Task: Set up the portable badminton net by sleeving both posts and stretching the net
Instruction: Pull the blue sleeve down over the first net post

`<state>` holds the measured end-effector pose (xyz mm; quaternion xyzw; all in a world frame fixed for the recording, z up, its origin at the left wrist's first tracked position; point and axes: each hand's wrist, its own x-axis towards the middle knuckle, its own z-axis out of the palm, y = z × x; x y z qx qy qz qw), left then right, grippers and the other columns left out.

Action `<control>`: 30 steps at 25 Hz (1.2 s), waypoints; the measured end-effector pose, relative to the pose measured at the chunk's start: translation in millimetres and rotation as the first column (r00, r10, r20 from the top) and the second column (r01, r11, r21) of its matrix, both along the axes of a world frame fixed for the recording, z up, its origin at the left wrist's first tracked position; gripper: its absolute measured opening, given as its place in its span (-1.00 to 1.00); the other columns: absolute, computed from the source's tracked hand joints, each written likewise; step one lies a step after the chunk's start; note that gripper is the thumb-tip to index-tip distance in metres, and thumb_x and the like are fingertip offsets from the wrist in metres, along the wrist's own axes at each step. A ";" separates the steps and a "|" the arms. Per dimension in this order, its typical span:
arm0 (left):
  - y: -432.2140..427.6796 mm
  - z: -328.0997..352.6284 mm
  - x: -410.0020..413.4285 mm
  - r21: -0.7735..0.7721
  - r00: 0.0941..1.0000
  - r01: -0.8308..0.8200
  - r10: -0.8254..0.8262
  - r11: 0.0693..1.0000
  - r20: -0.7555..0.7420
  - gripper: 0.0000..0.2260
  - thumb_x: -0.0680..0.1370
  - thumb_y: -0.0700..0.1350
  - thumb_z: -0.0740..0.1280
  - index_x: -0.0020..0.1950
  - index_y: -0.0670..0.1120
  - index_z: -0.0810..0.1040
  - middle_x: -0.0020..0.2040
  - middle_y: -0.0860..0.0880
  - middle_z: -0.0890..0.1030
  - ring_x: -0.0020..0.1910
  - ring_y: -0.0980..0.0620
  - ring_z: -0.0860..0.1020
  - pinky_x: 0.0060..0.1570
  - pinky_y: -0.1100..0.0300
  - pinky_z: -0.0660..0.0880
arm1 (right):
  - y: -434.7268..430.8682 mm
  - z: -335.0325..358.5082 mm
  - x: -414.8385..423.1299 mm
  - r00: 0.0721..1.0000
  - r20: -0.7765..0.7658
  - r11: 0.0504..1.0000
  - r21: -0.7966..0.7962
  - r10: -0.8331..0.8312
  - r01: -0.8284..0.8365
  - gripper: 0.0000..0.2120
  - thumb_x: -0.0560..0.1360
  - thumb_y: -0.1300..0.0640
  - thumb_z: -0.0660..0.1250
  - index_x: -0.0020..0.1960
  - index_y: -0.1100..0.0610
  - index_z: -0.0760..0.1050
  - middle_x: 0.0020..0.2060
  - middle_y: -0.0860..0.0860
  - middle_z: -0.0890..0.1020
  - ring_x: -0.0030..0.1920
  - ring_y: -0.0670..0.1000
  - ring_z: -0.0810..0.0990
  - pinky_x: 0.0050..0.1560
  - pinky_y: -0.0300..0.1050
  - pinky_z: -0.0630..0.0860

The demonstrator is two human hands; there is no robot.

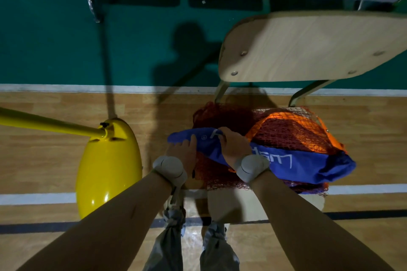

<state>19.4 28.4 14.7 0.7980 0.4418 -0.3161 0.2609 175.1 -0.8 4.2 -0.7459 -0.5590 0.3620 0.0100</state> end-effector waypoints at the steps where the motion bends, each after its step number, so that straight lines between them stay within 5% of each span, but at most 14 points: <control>1: 1.3 3.2 1.0 0.005 1.000 -0.004 0.004 1.000 0.008 -0.47 0.64 -0.04 0.03 0.51 -0.18 -0.14 0.45 -0.20 0.25 0.35 -0.19 0.35 0.33 -0.06 0.30 | 1.3 6.1 -0.9 0.998 -0.046 0.999 0.024 -0.037 0.039 -0.71 0.62 0.09 0.06 0.27 0.12 0.40 0.03 0.17 0.61 0.03 0.25 0.54 0.07 0.08 0.40; 6: 12.9 29.4 1.0 0.085 0.997 0.050 -0.055 0.995 0.057 -0.49 0.63 0.00 0.05 0.50 -0.16 -0.05 0.41 -0.17 0.30 0.26 -0.19 0.42 0.21 -0.03 0.40 | 10.8 46.3 -5.8 0.980 -0.138 0.979 0.122 -0.144 0.161 -0.74 0.60 0.06 0.14 -0.02 0.21 0.51 -0.06 0.22 0.63 -0.02 0.24 0.56 -0.07 -0.07 0.35; 9: 19.4 45.7 -6.2 0.143 0.994 0.075 -0.086 0.987 0.072 -0.68 0.63 -0.08 0.07 0.37 -0.12 0.24 0.27 -0.14 0.43 0.11 -0.17 0.50 0.07 -0.01 0.47 | 12.6 68.8 -12.8 0.986 -0.092 0.980 0.132 -0.140 0.151 -0.68 0.60 0.03 0.13 -0.09 0.25 0.50 -0.09 0.26 0.61 -0.05 0.25 0.54 -0.04 -0.02 0.36; 13: 29.8 75.0 -18.8 0.228 0.992 0.039 -0.066 0.973 0.112 -0.76 0.62 -0.18 0.07 0.24 -0.15 0.40 0.20 -0.14 0.53 0.10 -0.14 0.54 0.09 0.02 0.50 | 9.8 96.9 -23.2 0.995 -0.002 0.982 0.162 -0.097 0.096 -0.76 0.55 0.19 0.17 0.13 0.23 0.53 0.11 0.23 0.56 0.15 0.23 0.47 0.17 0.02 0.38; 18: 26.8 116.4 -26.9 0.269 0.952 -0.148 0.063 0.952 0.299 -0.72 0.61 -0.11 0.08 0.20 -0.19 0.48 0.14 -0.18 0.57 0.12 -0.17 0.53 -0.01 0.09 0.40 | -0.4 132.9 -41.4 1.000 -0.011 0.976 0.220 0.011 -0.009 -0.27 0.24 -0.04 0.24 0.41 0.10 0.30 0.32 0.12 0.44 0.32 0.14 0.38 0.34 -0.07 0.26; 20: 26.1 132.6 -25.1 0.345 0.952 -0.108 -0.003 0.932 0.306 -0.73 0.60 -0.11 0.09 0.16 -0.15 0.51 0.11 -0.15 0.59 0.09 -0.14 0.55 -0.01 0.10 0.40 | -2.1 140.0 -45.2 0.999 0.032 0.976 0.215 0.031 -0.037 -0.32 0.35 -0.07 0.36 0.42 0.05 0.29 0.31 0.14 0.42 0.30 0.17 0.37 0.32 -0.04 0.26; 24: 16.7 175.3 -30.8 0.475 0.968 0.034 -0.148 0.879 0.205 -0.78 0.60 -0.13 0.10 0.08 -0.12 0.52 0.09 -0.12 0.59 0.06 -0.13 0.56 -0.09 0.09 0.38 | -4.3 165.2 -44.8 0.996 0.082 0.962 0.265 0.040 -0.060 -0.72 0.51 0.13 0.26 0.20 0.13 0.54 0.19 0.18 0.48 0.21 0.19 0.44 0.25 -0.03 0.35; 30: -6.5 220.9 -46.5 0.490 0.963 -0.010 -0.123 0.872 0.239 -0.72 0.57 0.04 0.19 0.15 -0.12 0.41 0.16 -0.12 0.49 0.11 -0.17 0.52 0.01 0.04 0.37 | -22.7 227.8 -38.9 0.999 -0.006 0.878 0.477 -0.038 0.036 -0.79 0.52 0.23 0.24 -0.04 0.39 0.54 0.05 0.28 0.47 0.06 0.23 0.48 0.16 -0.07 0.33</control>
